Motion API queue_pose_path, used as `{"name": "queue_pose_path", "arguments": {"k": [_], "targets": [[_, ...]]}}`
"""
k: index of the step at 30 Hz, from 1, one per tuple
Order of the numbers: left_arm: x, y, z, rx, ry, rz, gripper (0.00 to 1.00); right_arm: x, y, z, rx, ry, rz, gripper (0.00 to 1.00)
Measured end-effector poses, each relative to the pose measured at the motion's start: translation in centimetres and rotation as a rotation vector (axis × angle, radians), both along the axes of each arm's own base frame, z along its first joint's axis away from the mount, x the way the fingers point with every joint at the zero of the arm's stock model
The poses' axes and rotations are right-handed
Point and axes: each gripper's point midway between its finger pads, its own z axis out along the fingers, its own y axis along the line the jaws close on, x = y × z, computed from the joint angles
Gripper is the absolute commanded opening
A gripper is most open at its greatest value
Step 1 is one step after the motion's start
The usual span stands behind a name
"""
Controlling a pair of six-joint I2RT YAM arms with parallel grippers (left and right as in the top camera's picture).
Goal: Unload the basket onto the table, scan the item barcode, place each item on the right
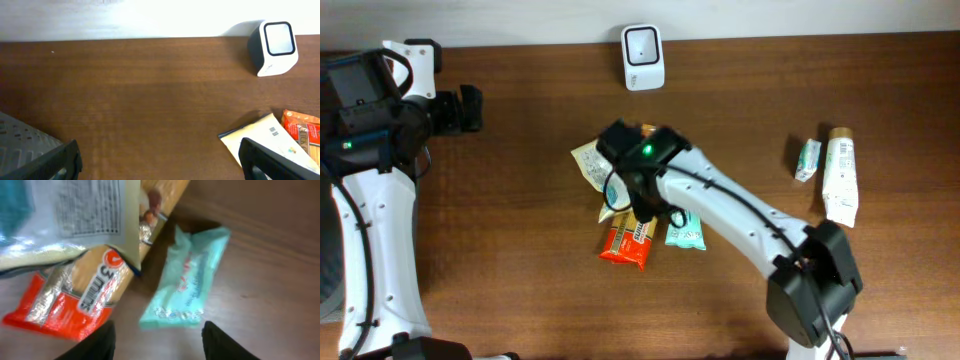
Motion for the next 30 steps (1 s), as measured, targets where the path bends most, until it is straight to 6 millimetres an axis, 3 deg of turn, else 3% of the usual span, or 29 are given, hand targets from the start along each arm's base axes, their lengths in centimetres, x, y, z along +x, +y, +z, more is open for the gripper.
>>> {"name": "queue_pose_path", "arguments": {"k": [2,7,14,20,27,30], "targets": [[0.0,0.0,0.0,0.000,0.000,0.000,0.99,-0.3,-0.1,-2.6,0.005,0.014,-0.009,0.52],[0.0,0.0,0.0,0.000,-0.001,0.000,0.99,-0.1,0.3,-5.2,0.036,-0.007,-0.020,0.52],[0.0,0.0,0.0,0.000,-0.001,0.000,0.99,0.0,-0.2,-6.1,0.018,0.012,-0.031,0.53],[0.0,0.0,0.0,0.000,-0.001,0.000,0.99,-0.9,-1.7,-6.0,-0.047,0.045,-0.035,0.53],[0.0,0.0,0.0,0.000,-0.001,0.000,0.99,-0.9,-2.0,-6.1,-0.070,0.056,0.045,0.53],[0.0,0.0,0.0,0.000,-0.001,0.000,0.99,-1.0,-2.1,-7.2,-0.090,0.082,0.073,0.52]]}}
